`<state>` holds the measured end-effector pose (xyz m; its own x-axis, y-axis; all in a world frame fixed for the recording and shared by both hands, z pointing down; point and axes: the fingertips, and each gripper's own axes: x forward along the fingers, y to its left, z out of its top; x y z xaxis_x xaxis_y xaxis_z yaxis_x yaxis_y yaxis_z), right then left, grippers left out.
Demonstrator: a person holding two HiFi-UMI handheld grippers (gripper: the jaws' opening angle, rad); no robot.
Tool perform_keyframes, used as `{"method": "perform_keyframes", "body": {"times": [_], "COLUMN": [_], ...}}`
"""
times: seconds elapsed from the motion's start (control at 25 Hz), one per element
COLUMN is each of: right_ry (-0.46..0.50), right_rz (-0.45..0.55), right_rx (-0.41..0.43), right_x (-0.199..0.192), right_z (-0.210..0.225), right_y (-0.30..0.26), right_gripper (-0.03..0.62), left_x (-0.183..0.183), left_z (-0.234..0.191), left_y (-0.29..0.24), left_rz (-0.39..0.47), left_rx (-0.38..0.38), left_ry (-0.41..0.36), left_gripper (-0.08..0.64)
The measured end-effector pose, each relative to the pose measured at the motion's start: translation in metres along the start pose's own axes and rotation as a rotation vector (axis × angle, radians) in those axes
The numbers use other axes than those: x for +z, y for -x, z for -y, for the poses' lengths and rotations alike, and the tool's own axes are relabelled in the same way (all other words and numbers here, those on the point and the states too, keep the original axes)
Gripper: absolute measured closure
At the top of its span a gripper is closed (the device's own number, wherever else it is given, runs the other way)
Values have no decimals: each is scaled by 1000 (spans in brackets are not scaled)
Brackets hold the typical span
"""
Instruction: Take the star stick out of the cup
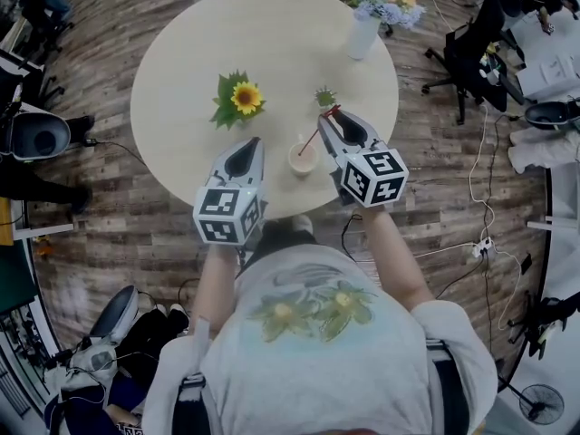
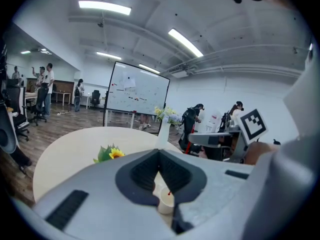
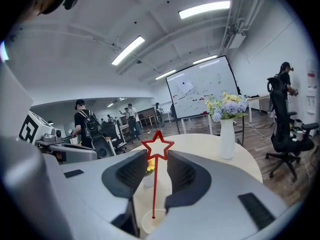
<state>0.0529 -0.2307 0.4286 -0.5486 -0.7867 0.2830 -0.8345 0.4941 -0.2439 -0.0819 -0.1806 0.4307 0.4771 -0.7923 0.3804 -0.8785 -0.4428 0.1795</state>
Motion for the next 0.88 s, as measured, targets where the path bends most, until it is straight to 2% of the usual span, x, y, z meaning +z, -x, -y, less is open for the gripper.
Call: {"method": "perform_keyframes", "body": {"times": [0.44, 0.88], "right_ry": [8, -3], "right_rz": [47, 32], "right_rx": [14, 26], "right_x": [24, 19], "right_z": [-8, -15], "right_y": [12, 27], "right_gripper": [457, 457], "left_x": [2, 3], "left_z": [-1, 1], "left_y": [-1, -1], "left_rz": [3, 3], "left_rx": [-5, -17], "left_ry": [2, -4], "left_gripper": [557, 557]}}
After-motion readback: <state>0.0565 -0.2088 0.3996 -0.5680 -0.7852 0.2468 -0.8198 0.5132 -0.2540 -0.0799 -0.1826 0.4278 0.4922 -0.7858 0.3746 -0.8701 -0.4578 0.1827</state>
